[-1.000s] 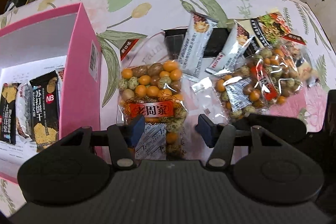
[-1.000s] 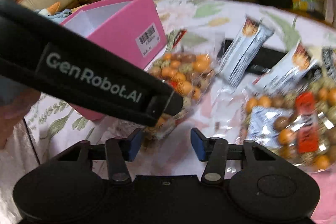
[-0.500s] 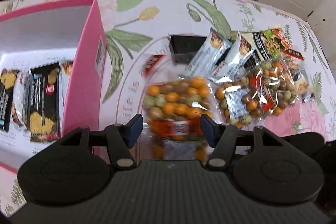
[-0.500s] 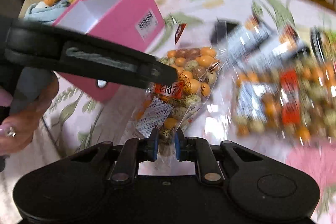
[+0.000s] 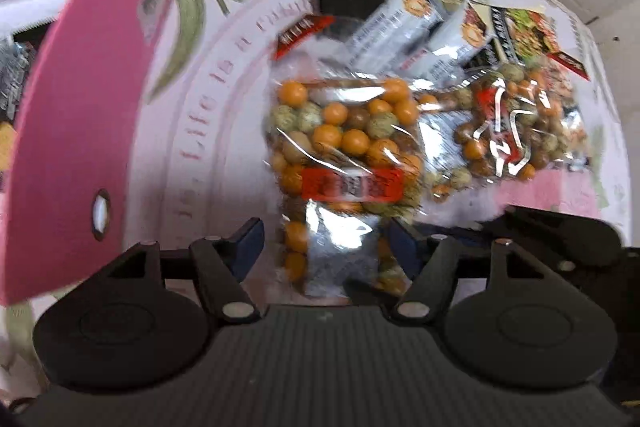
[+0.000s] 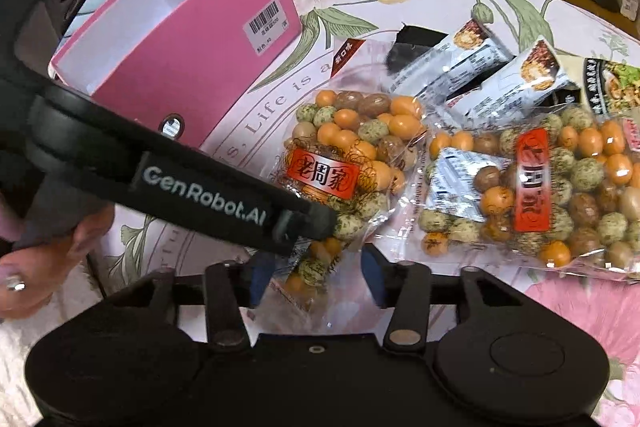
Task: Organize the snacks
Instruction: 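Grasp the clear bag of coated peanuts with the left gripper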
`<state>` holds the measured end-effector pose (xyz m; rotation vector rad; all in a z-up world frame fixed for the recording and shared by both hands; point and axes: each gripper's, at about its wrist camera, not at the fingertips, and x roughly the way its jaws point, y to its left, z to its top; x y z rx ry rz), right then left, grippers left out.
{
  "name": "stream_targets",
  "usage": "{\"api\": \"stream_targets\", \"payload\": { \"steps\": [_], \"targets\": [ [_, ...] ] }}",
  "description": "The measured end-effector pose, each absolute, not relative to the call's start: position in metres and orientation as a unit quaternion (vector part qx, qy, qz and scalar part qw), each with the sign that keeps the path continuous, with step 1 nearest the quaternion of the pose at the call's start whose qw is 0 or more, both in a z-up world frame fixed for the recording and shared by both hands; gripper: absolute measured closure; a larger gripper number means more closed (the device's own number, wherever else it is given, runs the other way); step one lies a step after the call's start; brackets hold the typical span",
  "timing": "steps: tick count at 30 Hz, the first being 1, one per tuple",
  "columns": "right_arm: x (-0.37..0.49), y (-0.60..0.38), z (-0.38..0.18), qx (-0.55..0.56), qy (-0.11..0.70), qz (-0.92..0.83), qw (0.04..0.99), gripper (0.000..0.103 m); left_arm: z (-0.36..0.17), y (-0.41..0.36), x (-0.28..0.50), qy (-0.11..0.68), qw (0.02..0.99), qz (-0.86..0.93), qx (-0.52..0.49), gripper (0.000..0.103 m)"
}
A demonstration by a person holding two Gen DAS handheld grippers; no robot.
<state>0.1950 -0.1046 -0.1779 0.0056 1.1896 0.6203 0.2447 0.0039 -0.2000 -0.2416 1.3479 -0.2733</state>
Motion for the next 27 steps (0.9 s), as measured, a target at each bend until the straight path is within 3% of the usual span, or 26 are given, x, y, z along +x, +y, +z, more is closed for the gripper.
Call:
{"api": "stream_targets", "payload": {
  "steps": [3, 6, 9, 18, 27],
  "targets": [
    [0.196, -0.097, -0.185, 0.014, 0.542, 0.285, 0.791, 0.017, -0.205, 0.003, 0.242, 0.628, 0.759, -0.123, -0.124, 0.037],
    [0.184, -0.083, -0.186, -0.03, 0.51, 0.274, 0.815, 0.012, -0.207, 0.002, 0.237, 0.633, 0.753, -0.125, -0.133, 0.039],
    [0.171, -0.072, -0.189, -0.075, 0.482, 0.261, 0.833, 0.011, -0.206, 0.001, 0.235, 0.633, 0.753, -0.126, -0.13, 0.041],
    [0.169, -0.083, -0.178, -0.037, 0.49, 0.253, 0.834, 0.024, -0.198, 0.0, 0.225, 0.624, 0.76, -0.137, -0.12, 0.046],
    [0.157, -0.085, -0.169, -0.005, 0.497, 0.25, 0.831, 0.027, -0.188, 0.003, 0.198, 0.618, 0.766, -0.141, -0.104, 0.046]
  ]
}}
